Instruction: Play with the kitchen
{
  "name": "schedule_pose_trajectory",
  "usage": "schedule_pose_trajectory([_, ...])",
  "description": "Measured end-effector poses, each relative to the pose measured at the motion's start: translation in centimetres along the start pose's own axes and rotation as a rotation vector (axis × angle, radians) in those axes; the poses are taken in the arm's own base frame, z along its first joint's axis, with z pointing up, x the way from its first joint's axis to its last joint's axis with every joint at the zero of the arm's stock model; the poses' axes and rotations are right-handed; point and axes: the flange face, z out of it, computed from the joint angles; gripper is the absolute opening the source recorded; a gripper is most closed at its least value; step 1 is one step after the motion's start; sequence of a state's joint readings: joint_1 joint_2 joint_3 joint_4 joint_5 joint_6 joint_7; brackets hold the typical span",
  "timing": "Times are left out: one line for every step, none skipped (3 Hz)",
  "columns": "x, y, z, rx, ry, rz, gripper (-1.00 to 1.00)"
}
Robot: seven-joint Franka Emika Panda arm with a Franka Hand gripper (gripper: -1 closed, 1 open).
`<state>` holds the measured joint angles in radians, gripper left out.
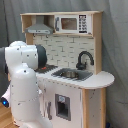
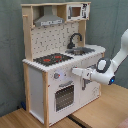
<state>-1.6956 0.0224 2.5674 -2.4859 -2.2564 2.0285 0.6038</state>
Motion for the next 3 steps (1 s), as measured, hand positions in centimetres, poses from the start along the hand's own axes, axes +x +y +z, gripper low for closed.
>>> schedule_pose_trajectory([0.07,-0.04,-0.01,-0.004,-0.004,-0.127,-1.0])
schedule_pose_trajectory([0.12,-0.08,0.0,-0.007,-0.009,-0.238,-1.0])
schedule_pose_trajectory([0.18,-0.13,0.01,-0.011,-0.014,-0.35,-1.0])
